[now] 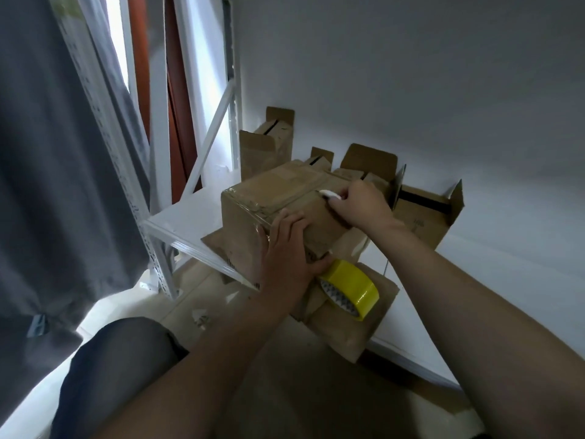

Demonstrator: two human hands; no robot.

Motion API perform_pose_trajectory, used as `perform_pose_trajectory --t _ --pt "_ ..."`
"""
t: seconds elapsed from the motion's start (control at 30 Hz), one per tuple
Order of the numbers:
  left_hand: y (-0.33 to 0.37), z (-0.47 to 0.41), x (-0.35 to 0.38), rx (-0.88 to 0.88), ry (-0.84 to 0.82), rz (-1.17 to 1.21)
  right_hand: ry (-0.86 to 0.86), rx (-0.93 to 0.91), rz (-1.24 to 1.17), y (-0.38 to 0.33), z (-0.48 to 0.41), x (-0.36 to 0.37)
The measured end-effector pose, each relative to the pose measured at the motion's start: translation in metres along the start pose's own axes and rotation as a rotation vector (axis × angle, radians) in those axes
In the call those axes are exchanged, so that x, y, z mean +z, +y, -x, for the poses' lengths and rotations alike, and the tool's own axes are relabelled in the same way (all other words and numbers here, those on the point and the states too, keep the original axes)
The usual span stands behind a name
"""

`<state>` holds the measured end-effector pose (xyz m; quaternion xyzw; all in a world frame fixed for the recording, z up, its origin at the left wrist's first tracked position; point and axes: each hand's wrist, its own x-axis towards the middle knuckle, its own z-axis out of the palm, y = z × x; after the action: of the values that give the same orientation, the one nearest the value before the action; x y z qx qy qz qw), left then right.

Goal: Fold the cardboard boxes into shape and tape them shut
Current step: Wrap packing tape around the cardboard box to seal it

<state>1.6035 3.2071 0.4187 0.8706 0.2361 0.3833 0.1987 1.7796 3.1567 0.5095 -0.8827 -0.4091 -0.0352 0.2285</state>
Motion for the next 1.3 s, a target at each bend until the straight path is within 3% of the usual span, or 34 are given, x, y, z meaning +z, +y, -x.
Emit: perform_pose_trajectory --t 0.1,0.23,0.33,0.4,0.53,0.7,0.77,0.87,1.03,1.3 --pt "-0.001 0.001 0.002 -0.005 0.007 0.022 0.051 -0.070 -0.076 0.012 0.029 0.000" --pt "0.001 0.002 0.001 -0.003 0.004 0.092 0.096 -0.289 -0.422 0.018 0.076 -0.015" --pt "-0.003 -0.004 -0.006 0.024 -0.025 0.269 0.031 -0.503 -0.317 0.027 0.101 -0.023" --pt "-0.004 -0.003 -0.015 -0.016 -0.007 0.435 -0.031 -0.518 -0.262 0.034 0.107 -0.024" --pt "0.009 0.040 -0.021 -0.336 0.253 0.443 -0.114 -0.534 -0.223 0.033 0.110 -0.023" --pt "0.046 0.073 0.006 -0.819 -0.207 0.924 -0.084 -0.560 -0.236 0.028 0.109 -0.022" --pt "0.064 0.069 0.014 -0.943 -0.212 1.037 -0.091 -0.563 -0.243 0.028 0.109 -0.023" --pt "0.083 0.062 0.022 -1.071 -0.066 1.146 -0.084 -0.566 -0.217 0.029 0.110 -0.024" --pt "0.096 0.061 0.030 -1.053 0.080 1.135 -0.053 -0.579 -0.202 0.030 0.111 -0.020" --pt "0.086 0.065 0.038 -1.103 0.049 1.158 -0.047 -0.605 -0.252 0.035 0.110 -0.017"
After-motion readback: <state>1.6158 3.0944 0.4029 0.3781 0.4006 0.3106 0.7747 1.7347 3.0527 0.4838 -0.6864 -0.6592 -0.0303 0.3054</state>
